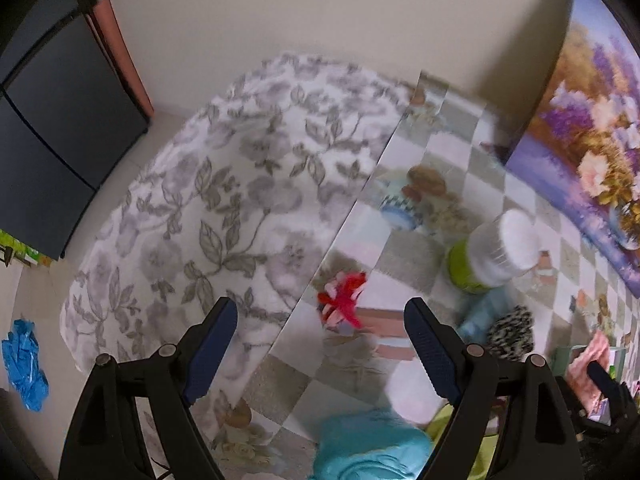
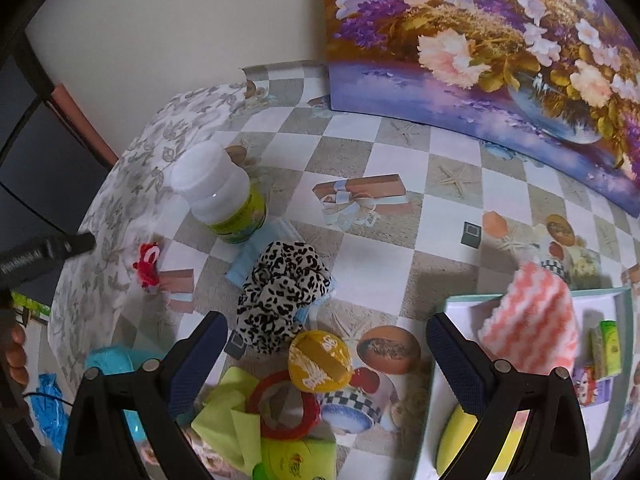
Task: Organize soft objects
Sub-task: 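Grasp the red plush toy with the left tool while the right tool grasps the leopard scrunchie, then carry the red plush toy and leopard scrunchie over the white tray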
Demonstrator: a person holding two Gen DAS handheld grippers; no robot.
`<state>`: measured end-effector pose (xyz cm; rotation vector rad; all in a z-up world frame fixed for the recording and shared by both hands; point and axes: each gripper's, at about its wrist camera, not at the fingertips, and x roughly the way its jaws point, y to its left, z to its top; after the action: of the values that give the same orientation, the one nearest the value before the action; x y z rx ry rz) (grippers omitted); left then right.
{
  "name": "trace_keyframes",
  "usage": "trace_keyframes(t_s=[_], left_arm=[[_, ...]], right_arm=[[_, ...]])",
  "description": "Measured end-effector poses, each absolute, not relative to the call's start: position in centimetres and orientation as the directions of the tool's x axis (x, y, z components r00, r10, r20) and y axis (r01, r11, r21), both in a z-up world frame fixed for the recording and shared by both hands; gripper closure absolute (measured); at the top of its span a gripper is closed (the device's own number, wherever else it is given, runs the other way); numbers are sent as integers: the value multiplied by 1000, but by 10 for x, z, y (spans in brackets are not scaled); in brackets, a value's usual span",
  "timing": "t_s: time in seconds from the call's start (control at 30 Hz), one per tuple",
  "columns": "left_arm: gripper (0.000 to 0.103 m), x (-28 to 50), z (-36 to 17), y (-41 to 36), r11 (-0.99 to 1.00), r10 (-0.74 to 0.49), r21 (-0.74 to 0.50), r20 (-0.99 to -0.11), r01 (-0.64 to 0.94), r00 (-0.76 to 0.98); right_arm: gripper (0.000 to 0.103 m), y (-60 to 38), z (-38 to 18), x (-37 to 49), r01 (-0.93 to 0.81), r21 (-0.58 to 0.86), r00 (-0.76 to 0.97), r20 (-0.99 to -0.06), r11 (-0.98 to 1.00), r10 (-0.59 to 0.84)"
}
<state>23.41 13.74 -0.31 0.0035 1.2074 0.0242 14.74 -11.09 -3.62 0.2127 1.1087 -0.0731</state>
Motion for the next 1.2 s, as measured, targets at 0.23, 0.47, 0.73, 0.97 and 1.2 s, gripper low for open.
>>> trace_keyframes(t_s=[0.23, 0.47, 0.73, 0.97, 1.2], left_arm=[[17, 252, -45, 139, 999, 29, 34, -960, 10, 278], [35, 264, -73, 140, 999, 16, 24, -971, 30, 237], [62, 270, -99, 137, 999, -26, -18, -982, 45, 187], [76, 271, -102, 137, 998, -7, 7, -981, 66, 196], [77, 269, -96, 135, 998, -23, -11, -978, 60, 207]], right_arm=[[2, -107, -59, 160, 160, 157, 426, -902, 974, 76], [17, -94, -78, 172, 125, 186, 419, -900, 975, 117], [52, -84, -88, 179, 86, 216, 416, -895, 973, 162], [67, -84, -89, 178, 76, 231, 426, -887, 970, 178], [79, -88, -78, 175, 66, 256, 449, -871, 965, 200]])
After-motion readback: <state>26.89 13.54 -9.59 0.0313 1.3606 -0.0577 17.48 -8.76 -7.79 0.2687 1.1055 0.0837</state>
